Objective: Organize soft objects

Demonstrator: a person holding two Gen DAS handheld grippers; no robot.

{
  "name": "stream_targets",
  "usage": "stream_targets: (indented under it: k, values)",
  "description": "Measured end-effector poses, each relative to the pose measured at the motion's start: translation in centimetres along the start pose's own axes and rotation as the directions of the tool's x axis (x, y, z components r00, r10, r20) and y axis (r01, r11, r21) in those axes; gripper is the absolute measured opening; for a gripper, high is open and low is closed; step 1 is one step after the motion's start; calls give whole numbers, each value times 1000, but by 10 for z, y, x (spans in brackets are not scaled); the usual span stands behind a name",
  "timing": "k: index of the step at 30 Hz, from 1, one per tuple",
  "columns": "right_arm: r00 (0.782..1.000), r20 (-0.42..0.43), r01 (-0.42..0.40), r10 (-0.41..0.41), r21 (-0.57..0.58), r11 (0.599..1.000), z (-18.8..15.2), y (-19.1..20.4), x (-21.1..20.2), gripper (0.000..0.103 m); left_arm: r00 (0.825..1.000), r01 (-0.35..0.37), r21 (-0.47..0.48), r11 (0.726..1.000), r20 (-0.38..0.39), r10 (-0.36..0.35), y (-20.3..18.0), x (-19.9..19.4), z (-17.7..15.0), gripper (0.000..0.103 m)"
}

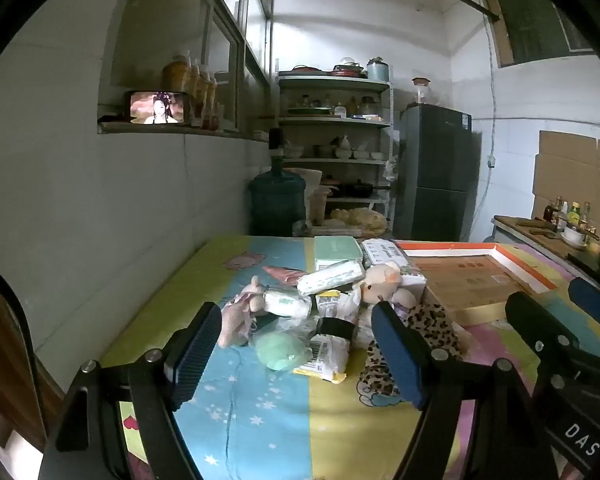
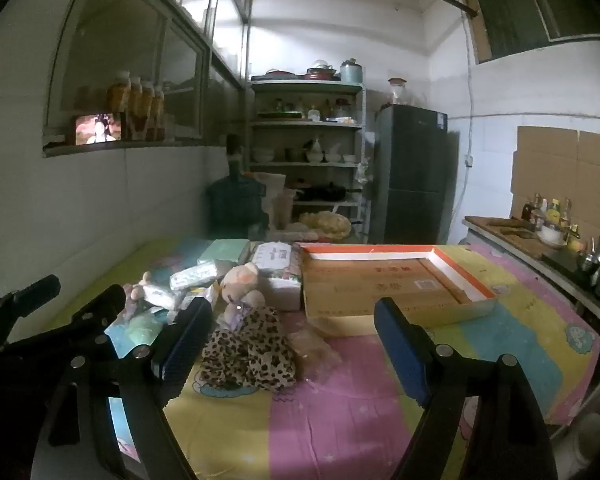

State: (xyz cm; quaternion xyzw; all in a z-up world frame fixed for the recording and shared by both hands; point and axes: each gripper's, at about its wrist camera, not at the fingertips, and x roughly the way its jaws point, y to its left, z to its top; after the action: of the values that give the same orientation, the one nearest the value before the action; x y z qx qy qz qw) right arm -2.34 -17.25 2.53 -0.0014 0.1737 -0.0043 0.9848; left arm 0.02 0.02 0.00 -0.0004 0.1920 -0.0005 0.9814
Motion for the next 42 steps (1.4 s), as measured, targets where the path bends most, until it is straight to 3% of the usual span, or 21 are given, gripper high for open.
stream_targets:
  k: [42]
  values:
    - [1000,-1,-6,6,13,1000,3,-3,-5,84,1000,13,5,1000,5,-14,-10,-10,6,74]
